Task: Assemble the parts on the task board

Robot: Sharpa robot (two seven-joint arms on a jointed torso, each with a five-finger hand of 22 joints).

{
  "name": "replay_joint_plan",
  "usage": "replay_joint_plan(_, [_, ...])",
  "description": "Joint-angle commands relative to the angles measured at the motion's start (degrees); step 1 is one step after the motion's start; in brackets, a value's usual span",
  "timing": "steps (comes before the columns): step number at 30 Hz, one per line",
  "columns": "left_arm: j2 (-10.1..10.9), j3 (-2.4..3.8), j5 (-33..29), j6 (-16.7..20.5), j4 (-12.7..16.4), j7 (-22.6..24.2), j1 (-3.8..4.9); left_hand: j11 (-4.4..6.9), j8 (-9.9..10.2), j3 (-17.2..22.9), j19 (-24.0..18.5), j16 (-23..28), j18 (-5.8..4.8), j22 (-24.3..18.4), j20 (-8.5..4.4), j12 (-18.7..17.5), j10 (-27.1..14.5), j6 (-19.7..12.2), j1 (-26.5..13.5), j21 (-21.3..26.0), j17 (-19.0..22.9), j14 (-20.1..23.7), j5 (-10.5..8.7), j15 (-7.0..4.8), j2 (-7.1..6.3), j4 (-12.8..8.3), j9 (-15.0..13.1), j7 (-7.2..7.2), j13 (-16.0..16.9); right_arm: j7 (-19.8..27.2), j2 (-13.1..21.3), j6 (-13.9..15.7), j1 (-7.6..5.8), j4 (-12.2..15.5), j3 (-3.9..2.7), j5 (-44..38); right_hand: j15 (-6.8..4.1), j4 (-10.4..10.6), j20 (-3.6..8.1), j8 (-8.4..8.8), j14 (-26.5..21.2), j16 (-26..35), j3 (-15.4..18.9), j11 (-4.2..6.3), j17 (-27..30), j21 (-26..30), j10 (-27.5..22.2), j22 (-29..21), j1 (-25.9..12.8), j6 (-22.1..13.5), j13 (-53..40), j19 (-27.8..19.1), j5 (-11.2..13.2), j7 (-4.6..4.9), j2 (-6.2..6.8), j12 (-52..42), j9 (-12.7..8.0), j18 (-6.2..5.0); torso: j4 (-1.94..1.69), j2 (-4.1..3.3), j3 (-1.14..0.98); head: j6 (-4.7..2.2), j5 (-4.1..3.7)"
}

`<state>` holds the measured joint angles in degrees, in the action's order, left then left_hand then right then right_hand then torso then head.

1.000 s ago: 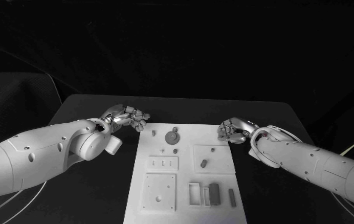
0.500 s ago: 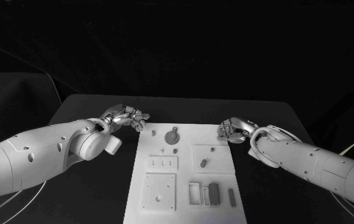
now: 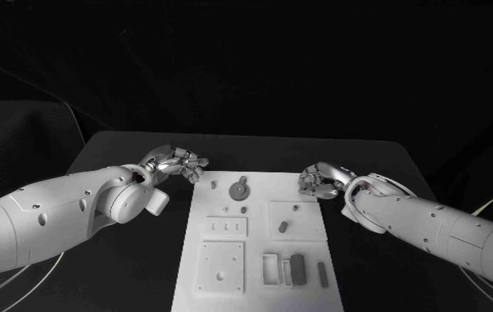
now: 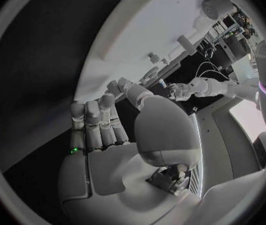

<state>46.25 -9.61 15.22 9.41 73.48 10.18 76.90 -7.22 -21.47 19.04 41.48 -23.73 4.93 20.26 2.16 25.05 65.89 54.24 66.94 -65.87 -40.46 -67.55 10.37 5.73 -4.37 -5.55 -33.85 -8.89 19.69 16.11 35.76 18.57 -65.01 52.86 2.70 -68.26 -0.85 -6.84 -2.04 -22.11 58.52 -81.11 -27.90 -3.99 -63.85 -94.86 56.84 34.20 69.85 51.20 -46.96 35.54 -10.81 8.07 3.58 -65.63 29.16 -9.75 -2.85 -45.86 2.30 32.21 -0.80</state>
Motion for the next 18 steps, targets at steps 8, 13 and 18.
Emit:
replay_joint_plan(8, [-0.17, 0.06, 1.92, 0.19, 0.52, -1.27, 0.07, -0.08, 0.22, 0.16, 0.47, 0.3, 0.61, -0.1, 0.02, -0.3, -0.48, -0.23, -0.16, 0.4, -0.11, -0.25, 0.19, -0.08, -0.39, 0.11, 0.08, 0.13, -0.07, -1.03, 0.62, 0.08, -1.44, 5.05, -0.03, -2.55, -0.08, -0.39, 0.08, 0.27, 0.49, -0.27, -0.71, 0.08, 0.11, -1.06, 0.45, 0.0, 0.57, 0.48, 0.17, 0.16, -0.16, 0.97, -0.54, -0.26, -0.15, 0.13, -0.02, 0.07, 0.04, -0.05, 0.19])
replay_joint_plan(13, [-0.4, 0.06, 3.35, 1.47, 1.17, -3.82, 0.08, -0.13, 0.26, -0.02, 0.58, 0.25, 0.6, -0.09, 0.04, -0.44, -0.57, -0.19, -0.44, 0.35, -0.22, -0.46, 0.13, -0.11, -0.68, 0.21, 0.08, 0.12, -0.12, -2.22, 0.87, -0.63, -2.22, 8.44, -0.03, -4.05, -0.11, -0.59, 0.09, 0.6, 0.46, -0.29, -0.71, 0.1, 0.14, -1.07, 0.42, -0.03, 0.69, 0.12, 0.23, 0.08, -0.12, 1.04, -0.06, -0.26, -0.28, 0.13, -0.05, 0.08, 0.04, -0.19, 0.43])
replay_joint_plan(18, [-1.58, 0.04, 6.12, 3.1, 1.62, -8.91, 0.08, 0.15, 0.05, -0.7, 2.09, -0.52, 0.96, 0.2, -0.14, -0.18, 0.83, 0.85, -2.03, -0.46, -1.15, -2.41, 0.12, -0.66, -1.33, 0.98, -0.13, 0.23, 0.1, -4.24, 1.02, -1.95, -4.14, 12.84, -0.03, -6.24, -0.11, -0.6, 0.09, 0.69, 0.45, -0.3, -0.65, 0.1, 0.15, -1.09, 0.42, -0.03, 0.65, 0.03, 0.25, 0.06, -0.09, 1.05, 0.18, -0.27, -0.32, 0.15, 0.19, 0.37, 0.08, -0.36, 0.61])
